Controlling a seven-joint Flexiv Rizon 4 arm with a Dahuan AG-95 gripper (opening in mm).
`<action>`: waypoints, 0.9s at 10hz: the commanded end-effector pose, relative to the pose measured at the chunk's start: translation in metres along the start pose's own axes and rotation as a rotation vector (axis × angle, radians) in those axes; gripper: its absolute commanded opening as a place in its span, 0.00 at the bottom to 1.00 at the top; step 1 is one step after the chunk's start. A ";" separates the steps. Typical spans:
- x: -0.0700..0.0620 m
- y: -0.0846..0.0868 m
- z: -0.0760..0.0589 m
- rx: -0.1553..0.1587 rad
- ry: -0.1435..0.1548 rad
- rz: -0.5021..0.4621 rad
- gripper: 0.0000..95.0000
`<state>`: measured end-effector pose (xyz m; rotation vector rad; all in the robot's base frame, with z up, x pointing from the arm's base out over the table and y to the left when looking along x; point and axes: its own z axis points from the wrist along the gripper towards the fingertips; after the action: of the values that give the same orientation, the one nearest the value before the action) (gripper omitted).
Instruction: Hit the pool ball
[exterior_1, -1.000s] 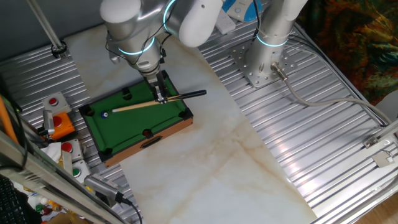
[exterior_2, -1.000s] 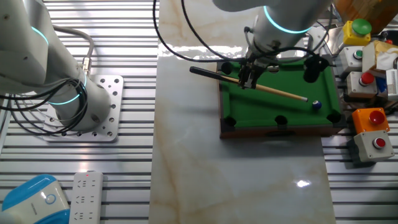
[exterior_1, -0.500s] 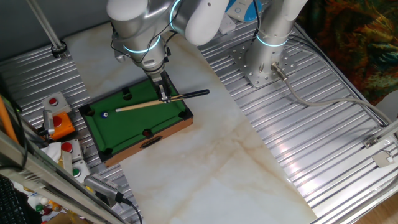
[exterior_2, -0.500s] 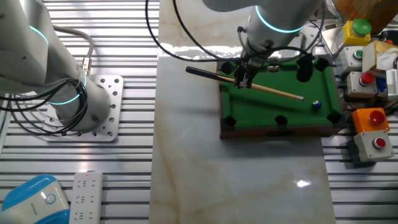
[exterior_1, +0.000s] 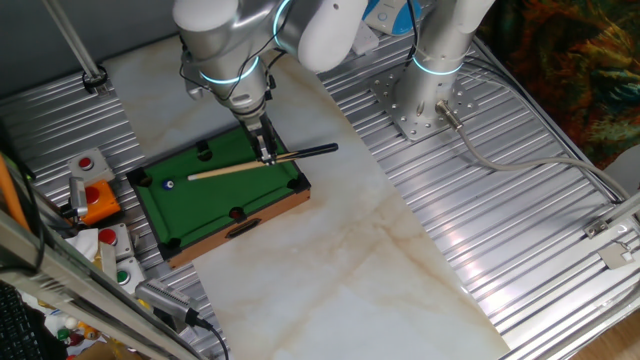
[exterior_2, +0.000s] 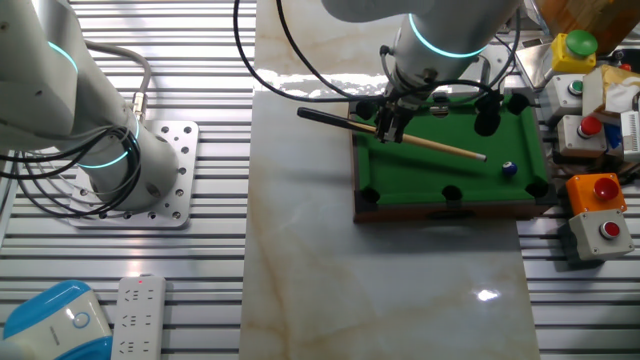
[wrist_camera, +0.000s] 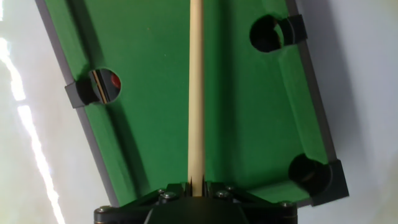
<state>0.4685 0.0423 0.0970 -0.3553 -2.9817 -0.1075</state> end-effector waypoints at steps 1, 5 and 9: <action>-0.001 0.001 0.001 -0.003 0.001 -0.001 0.00; -0.001 0.002 0.004 -0.002 -0.001 0.000 0.00; -0.001 0.002 0.004 -0.003 -0.003 -0.002 0.00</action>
<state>0.4696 0.0446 0.0930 -0.3548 -2.9839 -0.1114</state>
